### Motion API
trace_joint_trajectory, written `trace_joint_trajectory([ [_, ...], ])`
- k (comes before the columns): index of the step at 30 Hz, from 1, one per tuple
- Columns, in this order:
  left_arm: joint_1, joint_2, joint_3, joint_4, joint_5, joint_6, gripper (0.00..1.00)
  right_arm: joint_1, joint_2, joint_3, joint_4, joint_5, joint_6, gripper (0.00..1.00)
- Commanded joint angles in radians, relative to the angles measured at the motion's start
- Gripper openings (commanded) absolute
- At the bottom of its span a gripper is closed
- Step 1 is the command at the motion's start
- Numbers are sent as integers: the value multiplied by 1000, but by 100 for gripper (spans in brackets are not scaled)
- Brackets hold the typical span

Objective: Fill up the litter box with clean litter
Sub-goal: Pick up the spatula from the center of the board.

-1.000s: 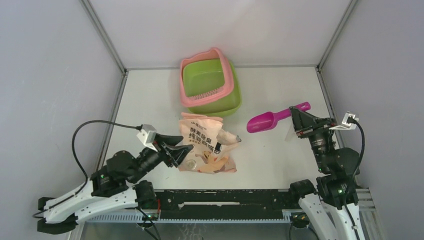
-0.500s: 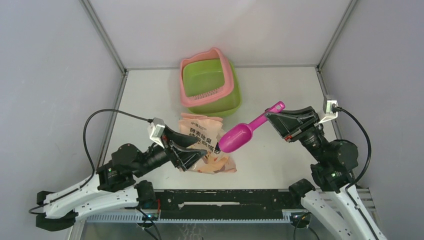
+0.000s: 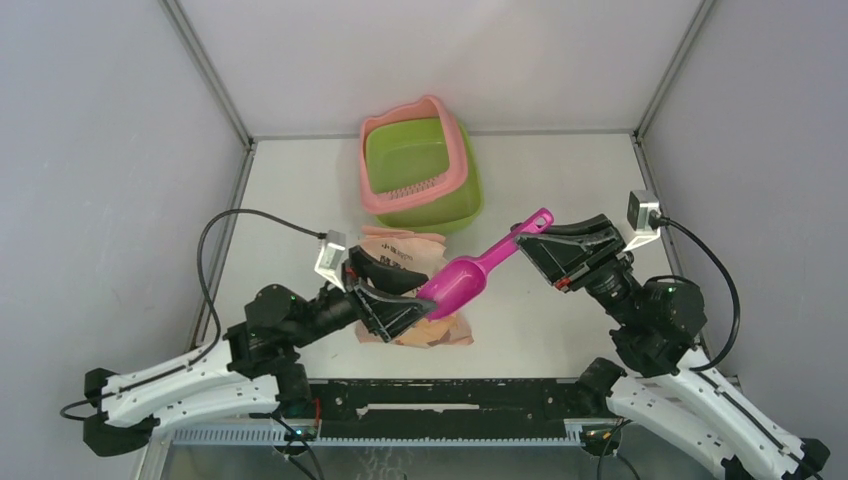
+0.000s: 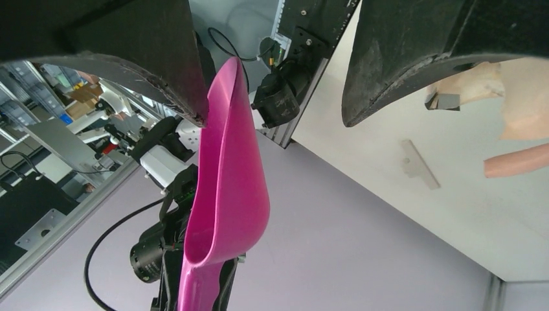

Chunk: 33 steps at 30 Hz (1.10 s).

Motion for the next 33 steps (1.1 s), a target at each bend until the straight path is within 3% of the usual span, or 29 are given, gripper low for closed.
trace_joint_trajectory([
  [1,-4,35,-21,130,55,-53,79,44,24,38,71,103,-68,0],
  [6,-4,27,-36,137,19,-64,76,82,41,39,64,150,-112,0],
  [13,-4,-24,-71,151,-88,-62,47,146,45,39,51,179,-154,0],
  [16,-4,-26,-65,138,-92,-54,25,163,38,39,44,188,-156,0],
  [20,-2,-15,-48,121,-76,-55,23,182,33,42,22,187,-154,0],
  [21,-2,-16,-36,99,-75,-53,22,182,29,58,-13,178,-152,1],
  [24,-2,-36,48,-85,-80,-37,20,162,18,173,-262,140,-186,27],
  [27,-2,-67,123,-268,-68,-25,20,112,32,338,-622,51,-256,37],
  [29,1,-83,156,-328,-37,-29,21,61,47,424,-775,-49,-286,40],
  [31,2,-83,191,-379,-12,-32,20,6,74,495,-900,-161,-307,37],
  [33,2,-82,203,-386,1,-41,20,-39,79,514,-953,-247,-316,18],
])
